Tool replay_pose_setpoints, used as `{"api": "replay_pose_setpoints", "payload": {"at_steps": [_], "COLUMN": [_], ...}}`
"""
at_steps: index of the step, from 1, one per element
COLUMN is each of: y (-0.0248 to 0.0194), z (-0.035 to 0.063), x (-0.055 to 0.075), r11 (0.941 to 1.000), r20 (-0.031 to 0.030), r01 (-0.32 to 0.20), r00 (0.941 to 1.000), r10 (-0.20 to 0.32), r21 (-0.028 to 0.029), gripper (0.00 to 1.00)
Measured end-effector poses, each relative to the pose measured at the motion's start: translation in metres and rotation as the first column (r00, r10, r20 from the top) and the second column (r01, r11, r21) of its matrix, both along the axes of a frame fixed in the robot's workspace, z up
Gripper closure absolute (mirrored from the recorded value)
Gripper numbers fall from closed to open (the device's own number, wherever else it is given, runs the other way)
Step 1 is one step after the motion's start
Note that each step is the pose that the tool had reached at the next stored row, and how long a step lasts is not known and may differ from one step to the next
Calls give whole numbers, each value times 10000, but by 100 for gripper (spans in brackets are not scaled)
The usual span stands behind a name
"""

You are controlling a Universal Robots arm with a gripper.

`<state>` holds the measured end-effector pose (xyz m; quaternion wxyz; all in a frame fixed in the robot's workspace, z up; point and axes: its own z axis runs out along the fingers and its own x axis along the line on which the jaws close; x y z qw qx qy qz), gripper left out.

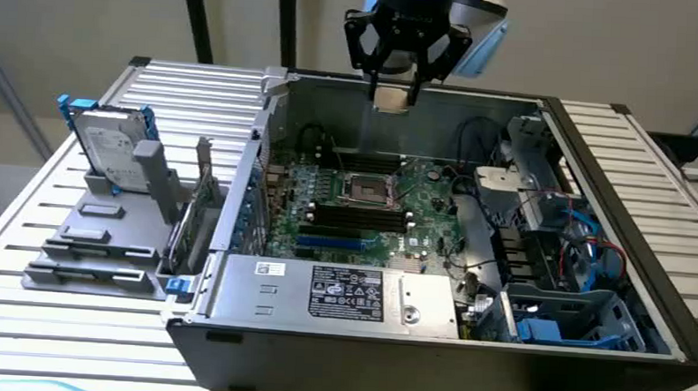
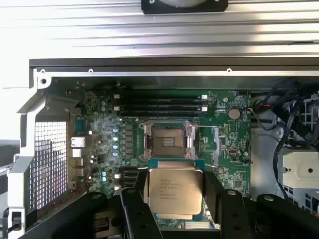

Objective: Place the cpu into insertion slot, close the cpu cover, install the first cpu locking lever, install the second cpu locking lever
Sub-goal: 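Place the cpu into insertion slot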

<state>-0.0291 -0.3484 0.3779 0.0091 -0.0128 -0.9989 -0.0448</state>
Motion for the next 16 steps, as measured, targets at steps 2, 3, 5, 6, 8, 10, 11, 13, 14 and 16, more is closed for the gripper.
{"api": "replay_pose_setpoints", "payload": {"at_steps": [2,3,5,6,8,10,11,13,14,16], "y": [0,0,0,0,0,0,0,0,4,33], "z": [0,0,0,0,0,0,0,0,1,0], "x": [0,0,0,0,0,0,0,0,0,-1], "r11": [10000,10000,10000,10000,10000,10000,10000,10000,10000,10000], "r20": [0,0,0,0,0,0,0,0,-1,-1], "r01": [0,0,0,0,0,0,0,0,-1,1], "r00": [10000,10000,10000,10000,10000,10000,10000,10000,10000,10000], "r10": [0,0,0,0,0,0,0,0,1,-1], "r21": [0,0,1,0,0,1,0,0,-2,-2], "gripper": [46,46,46,46,46,46,46,46,46,46]}}
